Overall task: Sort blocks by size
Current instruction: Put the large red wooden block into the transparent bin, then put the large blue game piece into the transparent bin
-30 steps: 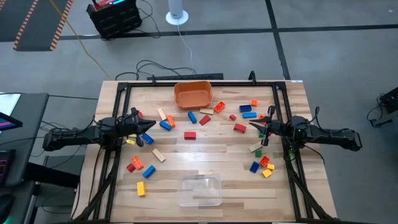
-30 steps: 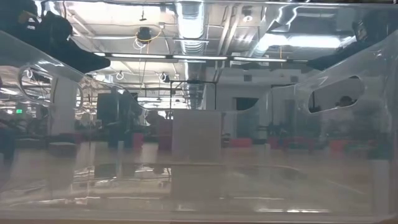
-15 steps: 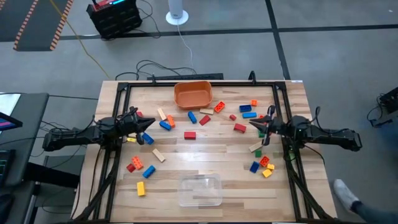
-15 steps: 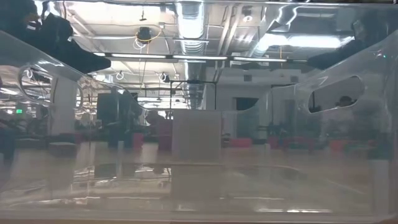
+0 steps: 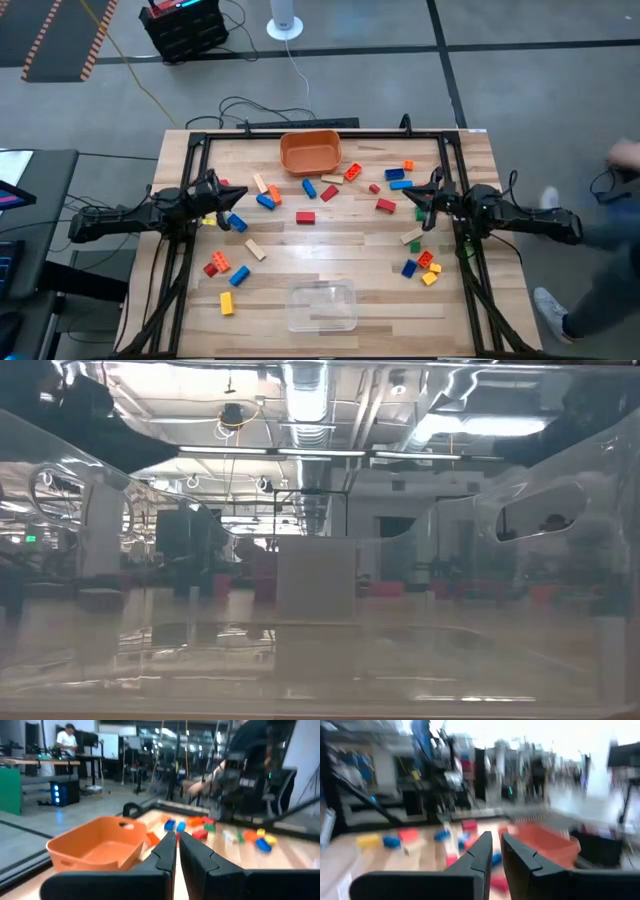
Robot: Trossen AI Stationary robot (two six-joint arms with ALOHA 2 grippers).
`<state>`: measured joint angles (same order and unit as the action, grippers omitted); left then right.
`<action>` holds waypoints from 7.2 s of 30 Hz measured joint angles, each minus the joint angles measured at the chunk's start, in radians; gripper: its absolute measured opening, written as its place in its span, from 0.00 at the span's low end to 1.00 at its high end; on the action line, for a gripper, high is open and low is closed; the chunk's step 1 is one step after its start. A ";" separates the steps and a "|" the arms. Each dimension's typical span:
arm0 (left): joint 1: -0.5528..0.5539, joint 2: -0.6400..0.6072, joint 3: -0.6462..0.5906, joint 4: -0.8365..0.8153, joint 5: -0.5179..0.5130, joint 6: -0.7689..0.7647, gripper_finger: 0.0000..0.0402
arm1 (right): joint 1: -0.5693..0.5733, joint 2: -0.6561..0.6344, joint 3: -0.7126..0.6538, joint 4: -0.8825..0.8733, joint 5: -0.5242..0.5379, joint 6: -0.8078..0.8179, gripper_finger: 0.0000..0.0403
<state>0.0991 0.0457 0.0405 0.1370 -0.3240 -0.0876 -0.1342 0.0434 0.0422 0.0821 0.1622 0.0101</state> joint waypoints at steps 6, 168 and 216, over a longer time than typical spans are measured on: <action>0.001 0.083 0.094 -0.060 -0.092 -0.064 0.04 | -0.062 0.243 0.150 -0.188 0.001 0.009 0.18; -0.309 1.303 0.791 -0.091 0.304 -0.132 0.31 | 0.421 1.334 0.871 -0.403 0.112 0.140 0.63; -0.412 1.451 1.102 -0.980 -0.251 -0.003 0.60 | 0.368 1.220 0.733 -0.418 0.113 0.246 0.63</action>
<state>-0.3126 1.4969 1.1425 -0.8432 -0.5751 -0.0907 0.2342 1.2633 0.7750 -0.3363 0.2749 0.2565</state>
